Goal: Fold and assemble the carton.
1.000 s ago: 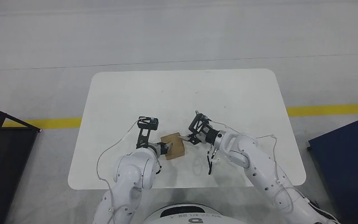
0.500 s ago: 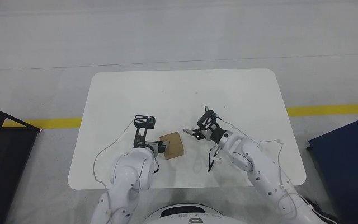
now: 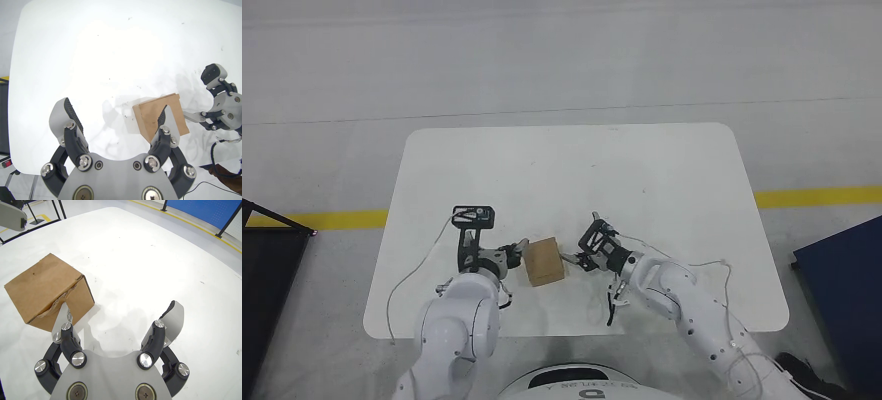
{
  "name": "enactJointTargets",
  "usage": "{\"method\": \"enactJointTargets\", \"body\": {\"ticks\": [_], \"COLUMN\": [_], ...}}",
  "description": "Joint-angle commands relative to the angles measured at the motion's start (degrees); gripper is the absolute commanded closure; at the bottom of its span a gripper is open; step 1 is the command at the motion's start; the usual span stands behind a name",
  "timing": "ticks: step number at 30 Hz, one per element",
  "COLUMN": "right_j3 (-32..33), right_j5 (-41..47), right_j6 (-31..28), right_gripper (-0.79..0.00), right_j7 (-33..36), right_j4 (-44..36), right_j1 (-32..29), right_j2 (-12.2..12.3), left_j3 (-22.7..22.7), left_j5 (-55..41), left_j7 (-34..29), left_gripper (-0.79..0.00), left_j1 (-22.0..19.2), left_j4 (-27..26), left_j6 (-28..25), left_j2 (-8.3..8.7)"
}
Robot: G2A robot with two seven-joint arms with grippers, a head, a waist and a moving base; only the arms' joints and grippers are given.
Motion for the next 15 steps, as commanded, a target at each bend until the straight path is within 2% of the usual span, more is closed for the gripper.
{"method": "enactJointTargets", "body": {"ticks": [1, 6, 11, 15], "right_j3": [0.6, 7.7, 23.1, 34.0], "right_j5": [0.5, 1.8, 5.3, 10.4], "right_j6": [0.4, 3.9, 7.1, 6.6], "right_gripper": [-0.785, -0.785, -0.785, -0.785], "right_j7": [-0.9, -3.8, -6.3, -7.0], "right_j4": [-0.2, -6.6, -17.2, -22.7], "right_j1": [0.0, -4.7, -16.8, -24.7], "right_j2": [0.0, 1.2, 3.2, 4.0], "left_j3": [-0.7, -3.3, -6.8, -9.9], "left_j5": [-0.1, 1.1, 1.9, 1.4], "left_j7": [1.7, 6.6, 10.6, 10.9], "left_gripper": [-0.785, -0.785, -0.785, -0.785], "left_j1": [1.0, 2.6, 2.2, 1.6], "left_j4": [-0.9, -2.8, -2.8, -2.8], "left_j6": [-0.1, -1.1, 0.7, 1.4], "left_j2": [0.09, 0.4, 0.47, 0.49]}}
